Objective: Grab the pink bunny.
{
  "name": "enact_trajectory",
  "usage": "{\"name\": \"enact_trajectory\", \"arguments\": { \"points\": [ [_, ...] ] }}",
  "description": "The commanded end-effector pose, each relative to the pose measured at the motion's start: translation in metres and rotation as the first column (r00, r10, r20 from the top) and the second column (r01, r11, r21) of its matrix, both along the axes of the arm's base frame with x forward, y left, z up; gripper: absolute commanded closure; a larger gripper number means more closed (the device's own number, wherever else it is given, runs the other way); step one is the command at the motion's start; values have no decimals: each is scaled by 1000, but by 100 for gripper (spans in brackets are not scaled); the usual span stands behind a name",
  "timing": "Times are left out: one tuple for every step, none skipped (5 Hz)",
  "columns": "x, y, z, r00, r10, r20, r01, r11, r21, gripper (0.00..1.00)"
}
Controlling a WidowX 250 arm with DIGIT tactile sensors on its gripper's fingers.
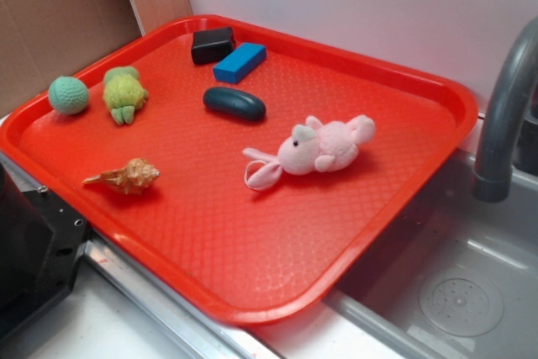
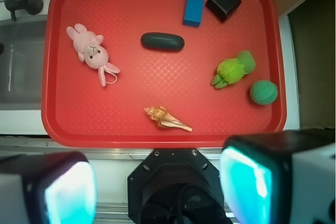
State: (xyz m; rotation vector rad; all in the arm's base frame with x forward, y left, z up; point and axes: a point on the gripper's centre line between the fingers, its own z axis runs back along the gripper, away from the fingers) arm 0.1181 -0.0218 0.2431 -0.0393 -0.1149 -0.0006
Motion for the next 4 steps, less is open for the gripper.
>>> {"name": "enact_trajectory", "arguments": {
  "points": [
    [0, 0, 0, 1000, 0, 0, 0, 1000, 0, 0],
    [50, -22, -47, 969, -247, 13, 247, 969, 29, 0],
    [82, -40, -77, 909, -414, 57, 414, 910, 1, 0],
    [100, -58, -103, 830, -556, 48, 558, 824, -99, 0]
  ]
}}
